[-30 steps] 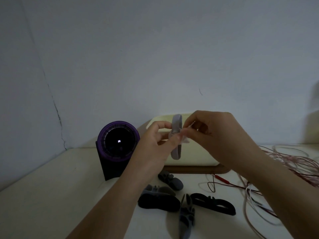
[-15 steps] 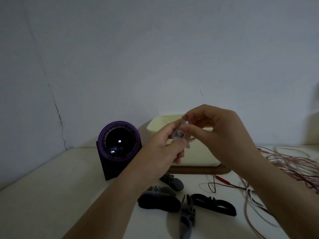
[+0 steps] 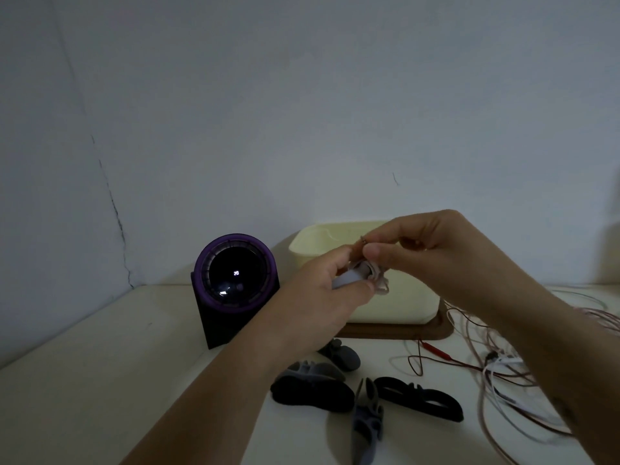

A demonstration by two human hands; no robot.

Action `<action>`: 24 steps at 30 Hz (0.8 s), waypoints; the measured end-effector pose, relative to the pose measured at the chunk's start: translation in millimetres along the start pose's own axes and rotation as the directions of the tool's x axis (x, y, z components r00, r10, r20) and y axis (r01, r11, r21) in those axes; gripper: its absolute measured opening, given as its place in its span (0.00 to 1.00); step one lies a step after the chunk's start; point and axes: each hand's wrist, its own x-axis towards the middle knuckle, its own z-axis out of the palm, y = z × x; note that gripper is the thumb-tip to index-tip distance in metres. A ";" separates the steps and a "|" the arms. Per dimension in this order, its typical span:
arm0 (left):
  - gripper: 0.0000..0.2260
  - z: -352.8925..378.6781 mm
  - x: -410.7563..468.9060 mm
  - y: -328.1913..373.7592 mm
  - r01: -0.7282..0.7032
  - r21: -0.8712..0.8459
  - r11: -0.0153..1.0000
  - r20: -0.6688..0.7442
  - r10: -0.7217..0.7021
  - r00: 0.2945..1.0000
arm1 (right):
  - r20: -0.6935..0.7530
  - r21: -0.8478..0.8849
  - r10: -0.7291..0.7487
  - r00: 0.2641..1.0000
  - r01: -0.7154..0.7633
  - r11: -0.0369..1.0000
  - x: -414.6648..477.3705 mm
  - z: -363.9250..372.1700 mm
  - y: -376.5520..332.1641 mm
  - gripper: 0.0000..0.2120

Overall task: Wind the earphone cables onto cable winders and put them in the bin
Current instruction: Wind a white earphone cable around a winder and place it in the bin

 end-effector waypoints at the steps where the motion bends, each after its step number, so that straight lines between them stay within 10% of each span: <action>1: 0.11 -0.3 0.2 0.0 0.008 -0.001 1.000 0.003 -0.008 1.000 | 0.014 0.012 0.004 1.000 -0.005 1.000 0.0 -1.4 0.4 0.10; 24: 0.07 -2.3 -0.8 1.5 -0.018 -0.013 1.000 -0.014 0.018 1.000 | 0.079 0.276 0.061 0.995 -0.081 0.958 -1.7 8.4 1.9 0.10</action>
